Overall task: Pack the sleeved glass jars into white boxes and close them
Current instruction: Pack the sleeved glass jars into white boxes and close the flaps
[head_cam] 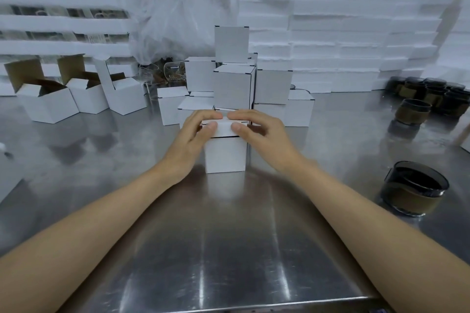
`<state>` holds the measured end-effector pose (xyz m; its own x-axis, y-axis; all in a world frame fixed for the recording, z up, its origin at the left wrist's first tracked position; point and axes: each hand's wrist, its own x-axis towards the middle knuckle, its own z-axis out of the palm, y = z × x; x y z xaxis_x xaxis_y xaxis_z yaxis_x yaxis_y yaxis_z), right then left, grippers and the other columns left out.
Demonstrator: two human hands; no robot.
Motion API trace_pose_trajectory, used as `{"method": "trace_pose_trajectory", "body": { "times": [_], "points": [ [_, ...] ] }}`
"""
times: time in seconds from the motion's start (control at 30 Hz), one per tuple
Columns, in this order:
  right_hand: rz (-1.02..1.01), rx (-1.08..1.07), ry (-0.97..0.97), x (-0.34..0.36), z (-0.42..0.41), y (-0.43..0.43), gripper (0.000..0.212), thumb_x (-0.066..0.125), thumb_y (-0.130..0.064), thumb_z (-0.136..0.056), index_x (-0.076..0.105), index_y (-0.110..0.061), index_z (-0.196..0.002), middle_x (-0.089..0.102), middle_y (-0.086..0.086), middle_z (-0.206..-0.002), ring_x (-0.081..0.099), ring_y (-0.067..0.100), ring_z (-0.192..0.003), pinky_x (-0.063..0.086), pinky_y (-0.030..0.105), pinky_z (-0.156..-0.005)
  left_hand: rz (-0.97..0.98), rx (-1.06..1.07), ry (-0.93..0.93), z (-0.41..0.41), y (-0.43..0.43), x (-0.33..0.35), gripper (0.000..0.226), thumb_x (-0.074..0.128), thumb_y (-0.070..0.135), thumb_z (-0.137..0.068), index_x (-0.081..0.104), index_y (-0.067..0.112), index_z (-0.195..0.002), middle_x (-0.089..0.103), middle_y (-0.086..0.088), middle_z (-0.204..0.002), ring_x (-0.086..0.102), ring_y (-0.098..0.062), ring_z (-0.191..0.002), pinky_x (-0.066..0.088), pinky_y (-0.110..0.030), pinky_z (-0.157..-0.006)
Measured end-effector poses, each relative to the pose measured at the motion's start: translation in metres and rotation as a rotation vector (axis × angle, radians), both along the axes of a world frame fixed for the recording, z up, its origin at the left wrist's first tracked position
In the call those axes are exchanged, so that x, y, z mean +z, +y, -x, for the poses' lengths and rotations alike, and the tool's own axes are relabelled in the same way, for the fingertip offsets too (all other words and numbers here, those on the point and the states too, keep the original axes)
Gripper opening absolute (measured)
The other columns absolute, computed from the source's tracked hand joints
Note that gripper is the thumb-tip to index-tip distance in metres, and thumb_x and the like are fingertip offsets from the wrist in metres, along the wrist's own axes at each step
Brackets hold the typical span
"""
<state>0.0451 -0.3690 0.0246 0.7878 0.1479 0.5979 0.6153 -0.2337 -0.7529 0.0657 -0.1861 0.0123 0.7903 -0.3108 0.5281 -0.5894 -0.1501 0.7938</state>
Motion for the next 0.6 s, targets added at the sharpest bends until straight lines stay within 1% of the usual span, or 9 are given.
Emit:
{"method": "trace_pose_trajectory", "body": {
  "times": [0.07, 0.13, 0.2, 0.3, 0.37, 0.43, 0.47, 0.53, 0.6],
  "points": [
    [0.009, -0.034, -0.041, 0.002, 0.0, -0.001, 0.016, 0.066, -0.028, -0.086, 0.068, -0.041, -0.096, 0.067, -0.028, -0.098, 0.062, 0.0, -0.103, 0.048, 0.022, -0.09, -0.016, 0.028, -0.021, 0.0, -0.001, -0.001, 0.035, 0.045, 0.055, -0.086, 0.057, 0.032, -0.109, 0.057, 0.002, -0.124, 0.047, -0.014, -0.124, 0.036, -0.037, -0.108],
    [0.024, -0.044, -0.07, 0.003, -0.001, -0.002, 0.016, 0.067, -0.027, -0.087, 0.068, -0.039, -0.098, 0.067, -0.029, -0.097, 0.062, 0.001, -0.101, 0.049, 0.023, -0.089, -0.017, 0.034, -0.044, 0.0, -0.001, 0.0, 0.033, 0.045, 0.054, -0.087, 0.057, 0.033, -0.11, 0.058, 0.003, -0.123, 0.049, -0.014, -0.121, 0.037, -0.039, -0.107],
    [0.05, -0.047, -0.095, 0.002, -0.001, -0.003, 0.017, 0.069, -0.022, -0.087, 0.07, -0.033, -0.1, 0.067, -0.024, -0.1, 0.063, 0.002, -0.101, 0.05, 0.026, -0.089, -0.06, 0.025, -0.09, 0.0, 0.0, 0.001, 0.036, 0.044, 0.053, -0.089, 0.056, 0.03, -0.113, 0.057, 0.003, -0.123, 0.049, -0.012, -0.12, 0.038, -0.034, -0.105],
    [0.121, -0.034, -0.126, 0.0, -0.003, -0.006, 0.019, 0.068, -0.015, -0.088, 0.073, -0.021, -0.105, 0.066, -0.012, -0.105, 0.062, 0.007, -0.102, 0.046, 0.024, -0.091, -0.145, -0.003, -0.109, -0.003, 0.003, 0.002, 0.042, 0.044, 0.05, -0.088, 0.058, 0.023, -0.116, 0.054, 0.006, -0.122, 0.045, -0.007, -0.122, 0.034, -0.022, -0.102],
    [0.153, -0.013, -0.094, 0.001, -0.004, -0.009, 0.018, 0.065, -0.015, -0.089, 0.073, -0.016, -0.105, 0.064, -0.008, -0.106, 0.06, 0.01, -0.104, 0.044, 0.025, -0.093, -0.125, -0.05, -0.014, -0.004, 0.004, 0.002, 0.036, 0.045, 0.046, -0.089, 0.059, 0.024, -0.113, 0.052, 0.008, -0.124, 0.043, -0.002, -0.123, 0.032, -0.014, -0.1],
    [0.181, -0.01, -0.061, 0.001, -0.003, -0.011, 0.017, 0.065, -0.022, -0.088, 0.075, -0.015, -0.1, 0.063, -0.009, -0.107, 0.057, 0.007, -0.107, 0.042, 0.024, -0.097, -0.073, -0.1, 0.076, -0.006, 0.003, 0.002, 0.024, 0.045, 0.035, -0.088, 0.059, 0.027, -0.106, 0.05, 0.012, -0.122, 0.042, 0.008, -0.12, 0.031, -0.006, -0.094],
    [0.207, -0.017, -0.061, 0.001, -0.003, -0.011, 0.016, 0.068, -0.023, -0.086, 0.075, -0.014, -0.097, 0.063, -0.01, -0.109, 0.056, 0.005, -0.109, 0.041, 0.024, -0.098, -0.064, -0.11, 0.102, -0.005, 0.002, 0.002, 0.022, 0.045, 0.031, -0.086, 0.059, 0.027, -0.103, 0.049, 0.013, -0.122, 0.043, 0.011, -0.118, 0.031, -0.004, -0.092],
    [0.268, -0.013, -0.06, 0.001, -0.002, -0.009, 0.017, 0.076, -0.022, -0.081, 0.07, -0.012, -0.094, 0.06, -0.012, -0.116, 0.053, 0.005, -0.114, 0.041, 0.025, -0.1, -0.048, -0.133, 0.13, -0.007, -0.001, 0.004, 0.023, 0.045, 0.026, -0.083, 0.058, 0.026, -0.102, 0.048, 0.011, -0.123, 0.042, 0.012, -0.118, 0.03, -0.004, -0.094],
    [0.309, 0.023, -0.033, 0.003, -0.001, -0.004, 0.026, 0.08, -0.019, -0.077, 0.062, -0.009, -0.092, 0.057, -0.011, -0.121, 0.052, 0.006, -0.117, 0.04, 0.019, -0.098, -0.082, -0.132, 0.125, -0.008, -0.001, 0.004, 0.027, 0.043, 0.024, -0.085, 0.057, 0.025, -0.107, 0.046, 0.005, -0.127, 0.038, 0.011, -0.122, 0.027, -0.004, -0.098]
  ]
}}
